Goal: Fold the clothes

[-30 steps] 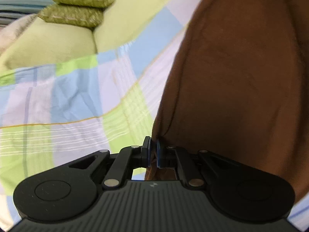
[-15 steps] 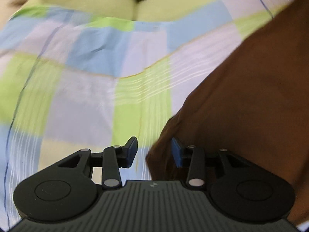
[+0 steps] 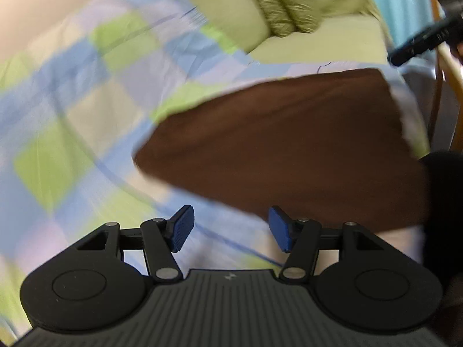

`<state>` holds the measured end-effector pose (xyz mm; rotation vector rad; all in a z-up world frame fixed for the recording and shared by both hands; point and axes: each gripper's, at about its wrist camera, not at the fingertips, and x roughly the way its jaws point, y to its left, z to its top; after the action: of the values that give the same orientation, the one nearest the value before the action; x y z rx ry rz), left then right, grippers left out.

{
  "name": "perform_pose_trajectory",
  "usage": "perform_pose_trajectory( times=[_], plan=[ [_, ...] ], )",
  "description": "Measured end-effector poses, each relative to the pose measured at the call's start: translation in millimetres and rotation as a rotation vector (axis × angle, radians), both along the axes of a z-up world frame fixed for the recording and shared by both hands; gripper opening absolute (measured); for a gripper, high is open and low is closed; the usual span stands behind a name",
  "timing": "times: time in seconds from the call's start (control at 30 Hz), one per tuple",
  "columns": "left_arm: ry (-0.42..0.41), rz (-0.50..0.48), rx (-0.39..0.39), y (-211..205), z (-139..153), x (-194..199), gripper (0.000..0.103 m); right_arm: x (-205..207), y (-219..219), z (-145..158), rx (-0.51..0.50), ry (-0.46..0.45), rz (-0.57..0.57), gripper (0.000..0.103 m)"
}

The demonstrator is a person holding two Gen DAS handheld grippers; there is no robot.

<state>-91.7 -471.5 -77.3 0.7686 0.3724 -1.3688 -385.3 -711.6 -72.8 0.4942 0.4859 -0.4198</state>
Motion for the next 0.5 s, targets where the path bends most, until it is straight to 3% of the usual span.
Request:
perform_pose_trajectory(
  times=[0.1,0.27,0.4,0.47,0.5],
  plan=[
    [0.065,0.04,0.0,17,-16,-17,0.061,19,23,-8,0.112,-0.019,0.072,0.05],
    [0.07,0.072,-0.011,28,-26,-29,0.061,43,70,-29,0.203,-0.011,0.104,0.051],
    [0.082,0.079,-0.048,34,-25,-29,0.061,55,87,-50,0.375,-0.009,0.005,0.05],
    [0.085,0.066,-0.073,38,-25,-30,0.061,57,91,-62,0.467,-0.03,-0.061,0.045],
    [0.086,0.056,-0.086,41,-25,-30,0.061,57,92,-66,0.501,-0.047,-0.09,0.028]
  ],
)
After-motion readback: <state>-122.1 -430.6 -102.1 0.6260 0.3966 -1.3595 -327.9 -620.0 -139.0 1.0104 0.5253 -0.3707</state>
